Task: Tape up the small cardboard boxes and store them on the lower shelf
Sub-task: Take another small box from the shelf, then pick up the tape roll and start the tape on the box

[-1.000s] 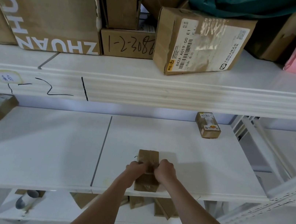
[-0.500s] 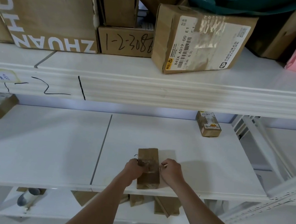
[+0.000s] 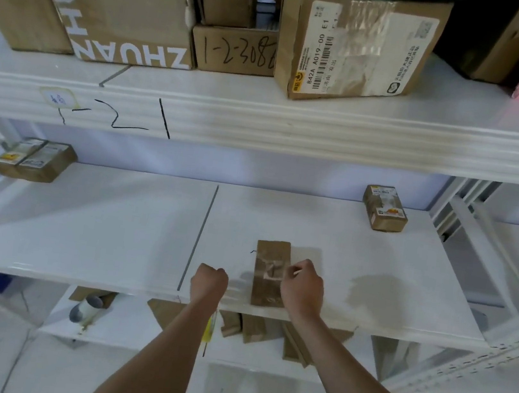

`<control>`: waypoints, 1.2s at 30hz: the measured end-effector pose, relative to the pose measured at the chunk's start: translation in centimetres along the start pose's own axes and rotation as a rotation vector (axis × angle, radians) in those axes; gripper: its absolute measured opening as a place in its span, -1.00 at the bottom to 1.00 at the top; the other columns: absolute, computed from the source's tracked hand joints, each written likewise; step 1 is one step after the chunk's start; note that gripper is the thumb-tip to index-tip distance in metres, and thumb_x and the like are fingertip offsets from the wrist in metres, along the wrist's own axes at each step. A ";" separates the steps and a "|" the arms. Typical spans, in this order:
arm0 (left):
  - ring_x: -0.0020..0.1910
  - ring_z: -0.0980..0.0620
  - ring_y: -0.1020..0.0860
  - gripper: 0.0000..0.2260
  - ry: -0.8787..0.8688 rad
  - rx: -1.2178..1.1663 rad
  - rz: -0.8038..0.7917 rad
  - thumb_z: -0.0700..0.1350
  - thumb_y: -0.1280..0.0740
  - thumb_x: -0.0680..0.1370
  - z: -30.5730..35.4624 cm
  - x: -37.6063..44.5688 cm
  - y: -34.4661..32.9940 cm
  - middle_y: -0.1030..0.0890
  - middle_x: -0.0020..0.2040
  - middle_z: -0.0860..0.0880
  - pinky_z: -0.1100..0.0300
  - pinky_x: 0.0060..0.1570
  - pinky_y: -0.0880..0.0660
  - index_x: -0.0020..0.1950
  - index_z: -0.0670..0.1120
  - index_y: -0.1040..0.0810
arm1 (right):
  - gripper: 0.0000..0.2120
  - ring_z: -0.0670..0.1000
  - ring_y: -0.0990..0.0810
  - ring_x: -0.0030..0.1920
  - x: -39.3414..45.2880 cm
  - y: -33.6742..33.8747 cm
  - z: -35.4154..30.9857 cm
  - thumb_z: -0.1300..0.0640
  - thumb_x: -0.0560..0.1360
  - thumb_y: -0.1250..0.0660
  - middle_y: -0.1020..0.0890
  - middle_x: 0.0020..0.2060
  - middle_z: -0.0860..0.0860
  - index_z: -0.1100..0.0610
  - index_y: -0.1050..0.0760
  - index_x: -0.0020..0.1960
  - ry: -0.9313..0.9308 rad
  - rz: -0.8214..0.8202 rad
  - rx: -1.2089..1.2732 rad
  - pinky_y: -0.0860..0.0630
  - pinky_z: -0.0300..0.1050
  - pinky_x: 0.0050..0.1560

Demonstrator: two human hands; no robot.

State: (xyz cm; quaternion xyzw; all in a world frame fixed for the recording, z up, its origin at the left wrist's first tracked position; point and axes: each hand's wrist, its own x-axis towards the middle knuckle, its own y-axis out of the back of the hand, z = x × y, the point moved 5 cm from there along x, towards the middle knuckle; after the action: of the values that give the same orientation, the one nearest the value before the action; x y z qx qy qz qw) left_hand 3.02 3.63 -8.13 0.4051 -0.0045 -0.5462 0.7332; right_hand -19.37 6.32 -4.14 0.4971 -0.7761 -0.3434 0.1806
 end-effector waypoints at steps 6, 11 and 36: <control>-0.35 0.02 -0.42 -0.90 0.059 0.037 -0.012 -0.21 -0.23 0.57 -3.4 0.8 1.5 -0.50 -0.17 -0.12 0.22 -0.45 -0.27 -0.04 -0.24 -0.47 | -0.73 0.15 -0.56 0.13 -0.2 1.4 1.7 0.20 0.58 -0.30 -0.58 0.10 0.15 0.23 -0.44 0.26 -0.010 0.069 -0.206 -0.58 0.03 0.07; -0.35 0.00 -0.46 -0.85 0.008 0.066 -0.062 -0.20 -0.24 0.57 -2.3 1.9 1.7 -0.52 -0.25 -0.10 0.26 -0.46 -0.28 -0.03 -0.26 -0.54 | -0.77 0.11 -0.55 0.07 0.7 1.1 3.3 0.03 0.58 -0.37 -0.56 0.03 0.10 0.17 -0.50 0.12 0.018 -0.070 -0.331 -0.58 -0.01 -0.02; -0.31 -0.02 -0.49 -0.83 -0.024 0.039 -0.186 -0.15 -0.23 0.57 -0.5 2.9 -0.3 -0.57 -0.20 -0.11 0.19 -0.29 -0.39 -0.21 -0.11 -0.49 | -0.82 0.17 -0.64 0.02 4.3 4.8 8.8 0.10 0.62 -0.32 -0.65 0.01 0.15 0.22 -0.53 0.08 -0.303 -0.011 -0.407 -0.51 -0.07 -0.13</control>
State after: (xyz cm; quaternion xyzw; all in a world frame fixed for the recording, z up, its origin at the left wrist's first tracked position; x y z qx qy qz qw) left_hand 4.20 1.54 -9.92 0.4114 0.0134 -0.6165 0.6712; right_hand -29.87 6.89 -7.11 0.3976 -0.7064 -0.5643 0.1568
